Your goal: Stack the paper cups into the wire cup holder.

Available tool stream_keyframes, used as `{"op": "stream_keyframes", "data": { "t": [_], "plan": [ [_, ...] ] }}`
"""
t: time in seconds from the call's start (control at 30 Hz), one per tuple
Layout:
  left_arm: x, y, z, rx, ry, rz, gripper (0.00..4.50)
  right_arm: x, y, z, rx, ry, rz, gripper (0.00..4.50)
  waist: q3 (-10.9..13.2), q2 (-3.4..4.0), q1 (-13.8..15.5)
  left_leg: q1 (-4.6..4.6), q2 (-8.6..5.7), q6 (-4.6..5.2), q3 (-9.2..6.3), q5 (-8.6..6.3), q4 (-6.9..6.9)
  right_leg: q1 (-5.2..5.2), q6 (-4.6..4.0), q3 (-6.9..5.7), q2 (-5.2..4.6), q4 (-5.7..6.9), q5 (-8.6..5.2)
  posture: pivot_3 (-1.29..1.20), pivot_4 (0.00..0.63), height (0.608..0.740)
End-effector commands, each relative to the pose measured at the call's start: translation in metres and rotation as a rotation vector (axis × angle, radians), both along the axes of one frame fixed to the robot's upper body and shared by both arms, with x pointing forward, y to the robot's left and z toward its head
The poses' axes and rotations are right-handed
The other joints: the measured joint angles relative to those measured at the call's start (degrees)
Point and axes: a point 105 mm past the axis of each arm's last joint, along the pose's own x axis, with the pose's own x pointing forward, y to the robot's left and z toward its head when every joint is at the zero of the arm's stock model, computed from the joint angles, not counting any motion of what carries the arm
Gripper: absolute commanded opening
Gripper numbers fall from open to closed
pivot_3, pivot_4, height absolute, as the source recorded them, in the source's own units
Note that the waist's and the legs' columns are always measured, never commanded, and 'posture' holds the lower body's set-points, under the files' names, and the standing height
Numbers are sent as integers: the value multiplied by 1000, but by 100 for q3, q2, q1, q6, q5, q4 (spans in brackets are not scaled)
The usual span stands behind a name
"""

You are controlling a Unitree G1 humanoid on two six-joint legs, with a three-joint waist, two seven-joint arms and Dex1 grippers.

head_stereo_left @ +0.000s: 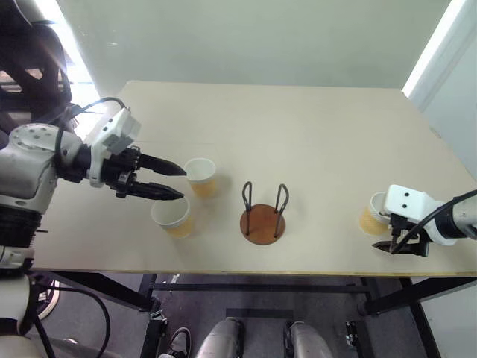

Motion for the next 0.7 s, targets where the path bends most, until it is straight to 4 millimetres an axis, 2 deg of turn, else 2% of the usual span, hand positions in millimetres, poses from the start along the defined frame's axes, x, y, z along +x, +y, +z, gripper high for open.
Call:
{"op": "stream_keyframes", "data": {
  "t": [0.03, 0.33, 0.53, 0.7],
  "plan": [
    [-8, 1, 15, -7, -44, -31, 2986, 7, -3, 4, -33, -34, 10, 3953, 0, 0, -2, 0, 0, -1, 0, 1, 0, 0, -1, 0, 0, 0, 2, 0, 150, 740],
    [-9, 1, 15, -8, -46, -30, 2986, 20, -7, -9, -73, -27, 23, 3953, 0, 0, -11, 1, 0, -2, 0, 6, 0, -1, -4, -1, 0, 2, 7, 0, 150, 740],
    [-13, -1, 24, -50, -62, -42, 2986, 23, -8, -12, -84, -24, 30, 1988, 0, 0, -14, 0, 1, -2, -1, 7, 0, -1, -5, -1, 0, 2, 8, 0, 150, 740],
    [-20, -4, 46, -204, -82, -79, 2986, 23, -9, -13, -87, -22, 32, 288, 0, 0, -13, 0, 1, -4, -1, 8, 0, -1, -6, -2, 0, 2, 8, 0, 150, 740]
  ]
}}
